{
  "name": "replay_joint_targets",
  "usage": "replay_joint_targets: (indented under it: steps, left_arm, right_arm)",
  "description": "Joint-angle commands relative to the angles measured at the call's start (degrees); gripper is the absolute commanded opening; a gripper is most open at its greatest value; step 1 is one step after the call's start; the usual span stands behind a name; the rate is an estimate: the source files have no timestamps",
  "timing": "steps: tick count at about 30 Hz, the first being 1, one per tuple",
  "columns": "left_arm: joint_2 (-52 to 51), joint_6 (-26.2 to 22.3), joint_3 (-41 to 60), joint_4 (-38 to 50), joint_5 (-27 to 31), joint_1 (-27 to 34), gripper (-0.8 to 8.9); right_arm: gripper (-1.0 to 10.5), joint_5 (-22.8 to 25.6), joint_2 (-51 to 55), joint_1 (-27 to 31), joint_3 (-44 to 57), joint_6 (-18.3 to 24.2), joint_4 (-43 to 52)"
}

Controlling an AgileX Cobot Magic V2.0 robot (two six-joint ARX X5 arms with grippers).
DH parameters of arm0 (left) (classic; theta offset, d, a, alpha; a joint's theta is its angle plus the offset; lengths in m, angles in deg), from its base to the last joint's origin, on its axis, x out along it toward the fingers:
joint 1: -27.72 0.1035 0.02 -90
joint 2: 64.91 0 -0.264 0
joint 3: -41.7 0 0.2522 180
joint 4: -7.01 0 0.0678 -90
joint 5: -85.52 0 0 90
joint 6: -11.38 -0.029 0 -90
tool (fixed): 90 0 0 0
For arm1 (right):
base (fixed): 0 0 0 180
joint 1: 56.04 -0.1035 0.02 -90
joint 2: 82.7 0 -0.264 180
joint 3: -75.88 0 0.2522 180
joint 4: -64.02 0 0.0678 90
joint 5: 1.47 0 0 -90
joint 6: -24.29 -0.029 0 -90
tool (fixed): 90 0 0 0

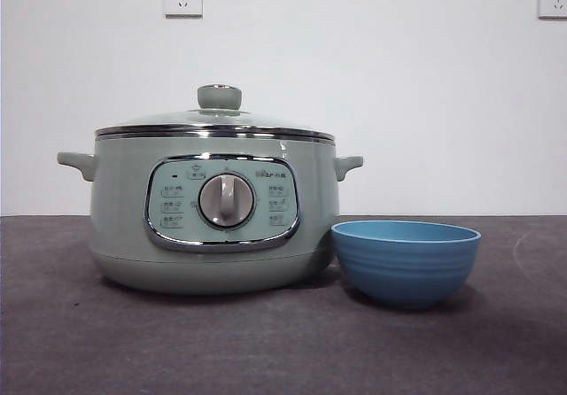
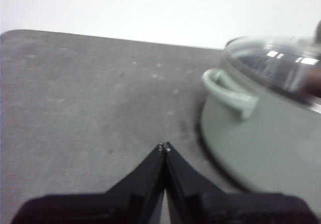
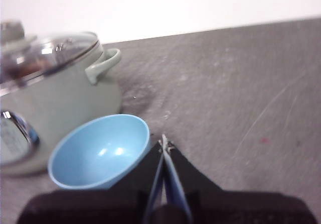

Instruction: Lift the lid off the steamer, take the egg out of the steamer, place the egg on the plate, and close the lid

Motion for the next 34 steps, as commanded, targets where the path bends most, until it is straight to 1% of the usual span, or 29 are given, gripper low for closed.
replay_joint_targets:
  steps: [1,6,9,11,13,15,17,21,26,31,33,34]
  left_arm:
    - [0.0,3.8,-2.8,-0.5,-1.0,0.1,-0.08]
    - [1.0,5.5,-8.2,-3.6,-1.3,0.1,-0.08]
    - [2.3,5.5,-12.0,-5.0,-3.8,0.1,-0.08]
    - [3.8,5.5,-14.6,-6.1,-6.3,0.1,-0.08]
    - [6.2,5.3,-18.0,-8.1,-8.9,0.1,-0.08]
    - [8.9,5.0,-21.3,-10.2,-11.4,0.1,-0.08]
    - [11.7,3.3,-24.8,-12.3,-13.6,0.1,-0.08]
    - [17.8,0.2,-32.1,-16.3,-18.0,0.1,-0.08]
    - [25.2,-3.9,-41.0,-22.2,-22.5,0.1,-0.08]
    - [31.1,-8.0,-48.4,-29.2,-28.3,0.1,-0.08]
    - [32.8,-9.2,-50.4,-31.9,-30.2,0.1,-0.08]
    - [33.6,-10.1,-51.4,-33.5,-31.2,0.1,-0.08]
  right_arm:
    - [-0.1,0.2,-0.1,0.0,-1.8,-9.9,0.3]
    - [-0.1,-0.2,-2.1,0.0,-6.8,-10.3,0.2]
    - [-0.1,-0.6,-5.0,0.0,-11.1,-10.2,-0.2]
    - [-0.1,-2.3,-7.8,-0.1,-14.4,-10.0,-1.1]
    - [-0.1,-5.2,-11.5,-0.1,-18.3,-8.9,-2.2]
    - [-0.1,-8.6,-15.5,-0.1,-22.6,-6.7,-4.4]
    - [-0.1,-12.3,-19.8,-0.1,-27.1,-4.2,-7.6]
    - [-0.1,-18.3,-28.5,-0.1,-36.6,2.4,-15.5]
    - [-0.1,-22.8,-39.3,-0.1,-48.9,12.2,-27.1]
    - [-0.1,-23.1,-47.7,-0.2,-59.1,20.5,-39.8]
    - [-0.1,-24.6,-49.6,-0.2,-61.4,22.5,-43.2]
    - [-0.1,-26.1,-50.5,-0.3,-62.4,22.9,-44.4]
